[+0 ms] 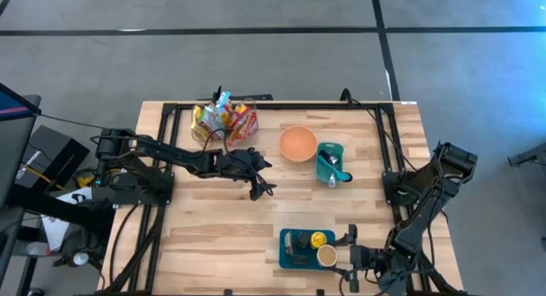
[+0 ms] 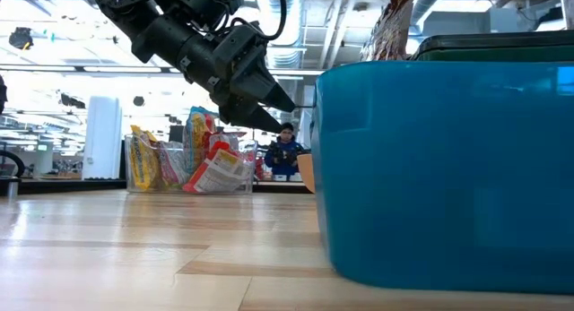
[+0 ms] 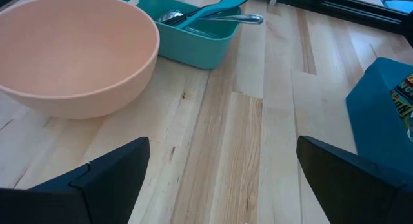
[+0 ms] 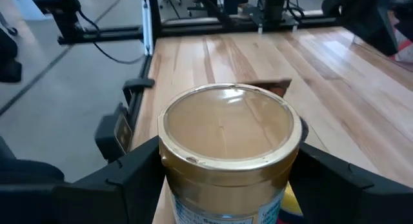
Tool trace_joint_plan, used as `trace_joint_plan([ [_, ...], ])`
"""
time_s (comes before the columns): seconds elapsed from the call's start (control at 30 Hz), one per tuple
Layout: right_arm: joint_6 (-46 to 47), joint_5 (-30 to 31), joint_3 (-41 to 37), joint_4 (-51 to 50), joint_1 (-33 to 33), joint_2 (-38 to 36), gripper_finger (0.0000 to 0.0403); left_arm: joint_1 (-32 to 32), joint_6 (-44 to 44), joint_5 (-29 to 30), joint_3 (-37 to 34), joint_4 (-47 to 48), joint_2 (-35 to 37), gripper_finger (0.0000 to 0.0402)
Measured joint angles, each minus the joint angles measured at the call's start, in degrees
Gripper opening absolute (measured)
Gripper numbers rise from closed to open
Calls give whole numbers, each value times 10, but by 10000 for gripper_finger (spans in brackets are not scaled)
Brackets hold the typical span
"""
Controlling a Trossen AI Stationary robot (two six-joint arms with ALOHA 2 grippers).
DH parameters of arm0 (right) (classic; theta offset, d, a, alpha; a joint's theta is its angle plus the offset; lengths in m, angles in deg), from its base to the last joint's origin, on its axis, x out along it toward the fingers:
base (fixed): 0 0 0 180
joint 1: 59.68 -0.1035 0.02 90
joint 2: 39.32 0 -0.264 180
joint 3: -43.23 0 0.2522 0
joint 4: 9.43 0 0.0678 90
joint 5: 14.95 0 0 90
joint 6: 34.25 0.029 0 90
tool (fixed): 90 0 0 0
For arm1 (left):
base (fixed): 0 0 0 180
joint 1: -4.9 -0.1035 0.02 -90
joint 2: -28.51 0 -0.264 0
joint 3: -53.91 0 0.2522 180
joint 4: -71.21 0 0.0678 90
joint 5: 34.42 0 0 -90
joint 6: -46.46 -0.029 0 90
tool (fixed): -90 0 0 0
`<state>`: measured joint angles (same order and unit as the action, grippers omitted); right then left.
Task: Pick & Place Food Item
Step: Put the gold seasoning bottle into the blue bin
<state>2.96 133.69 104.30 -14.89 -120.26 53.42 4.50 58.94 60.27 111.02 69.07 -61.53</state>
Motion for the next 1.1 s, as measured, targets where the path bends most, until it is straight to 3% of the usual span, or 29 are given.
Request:
trace_joint_plan([
  [1.1, 10, 13, 0, -3, 2, 23, 282, 0, 0, 0, 0, 0, 0, 387],
])
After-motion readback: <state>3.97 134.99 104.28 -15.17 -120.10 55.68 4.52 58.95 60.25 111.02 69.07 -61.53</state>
